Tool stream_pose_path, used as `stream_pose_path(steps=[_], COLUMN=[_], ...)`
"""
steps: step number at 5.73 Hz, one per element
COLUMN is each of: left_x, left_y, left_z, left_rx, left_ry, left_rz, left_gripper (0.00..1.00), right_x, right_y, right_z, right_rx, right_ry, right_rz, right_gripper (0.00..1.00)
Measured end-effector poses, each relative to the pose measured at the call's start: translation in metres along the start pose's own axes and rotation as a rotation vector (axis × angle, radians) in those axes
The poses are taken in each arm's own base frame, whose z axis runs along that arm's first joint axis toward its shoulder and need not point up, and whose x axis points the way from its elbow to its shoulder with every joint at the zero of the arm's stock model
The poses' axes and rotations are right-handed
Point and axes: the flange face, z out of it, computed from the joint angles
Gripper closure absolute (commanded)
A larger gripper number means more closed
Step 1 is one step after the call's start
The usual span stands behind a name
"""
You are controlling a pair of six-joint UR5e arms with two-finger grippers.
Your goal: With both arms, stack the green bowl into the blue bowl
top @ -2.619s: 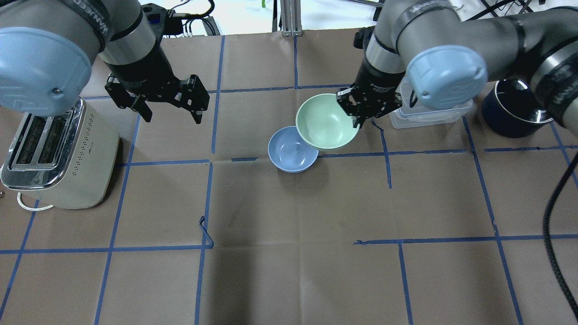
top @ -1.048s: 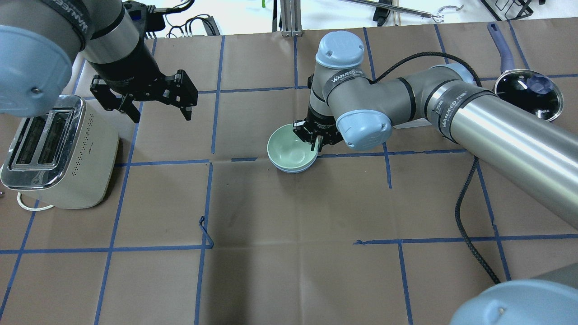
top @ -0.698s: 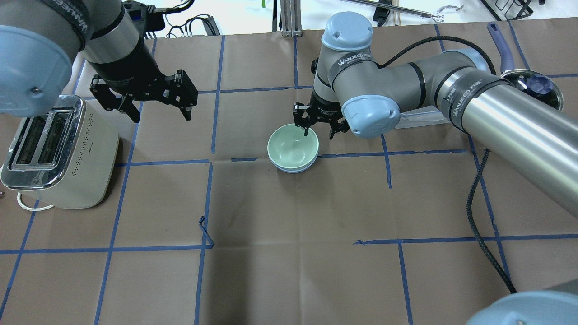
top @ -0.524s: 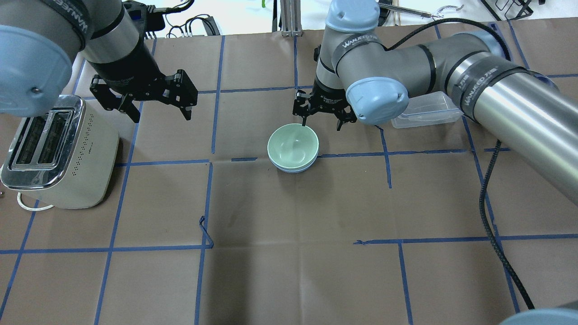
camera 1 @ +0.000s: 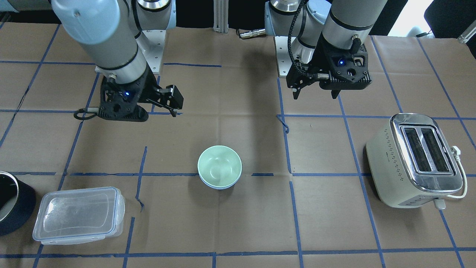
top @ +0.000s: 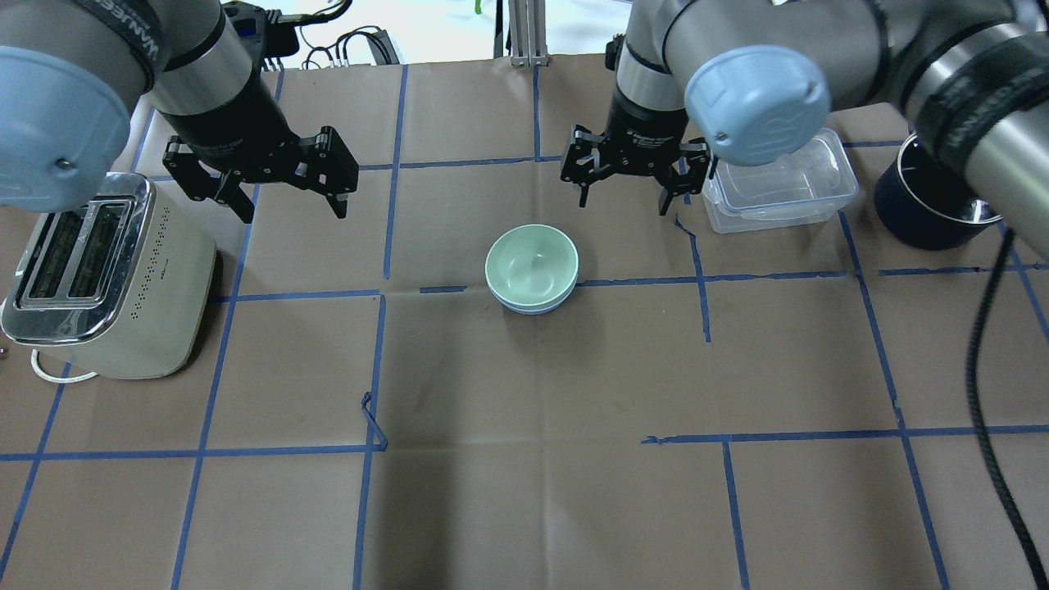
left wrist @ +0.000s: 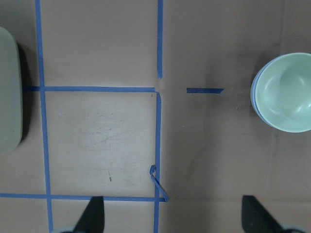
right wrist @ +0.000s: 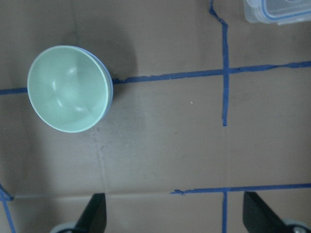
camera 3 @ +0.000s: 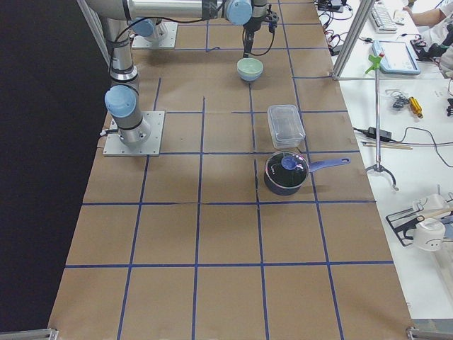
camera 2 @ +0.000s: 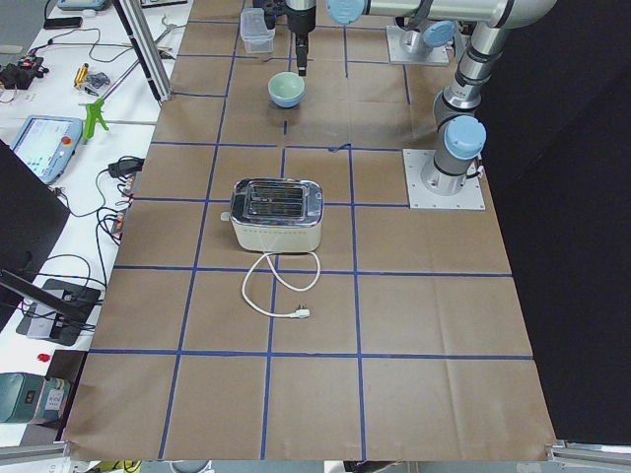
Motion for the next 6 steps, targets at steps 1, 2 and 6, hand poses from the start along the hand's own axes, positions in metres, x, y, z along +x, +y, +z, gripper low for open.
stream_pose_path(steps=[1,2,6], left_x=[0.000,0.000,-0.001], left_y=[0.000,0.000,0.000], left_z=[0.000,0.000,-0.001], left_rx=[0.000,0.001,0.001], left_ry=[0.000,0.000,-0.003], left_rz=[-0.001,-0.001,0.000], left_gripper=[0.02,0.02,0.02], right_x=[0.019,0.032,0.044], right_y=[0.014,0.021,0.036], right_z=[-0.016,-0.025,-0.039], right_rx=[-0.003,-0.003,0.005], right_ry=[0.041,0.061,0.068], right_rz=[-0.015,-0.011,0.008], right_gripper=[0.00,0.00,0.00])
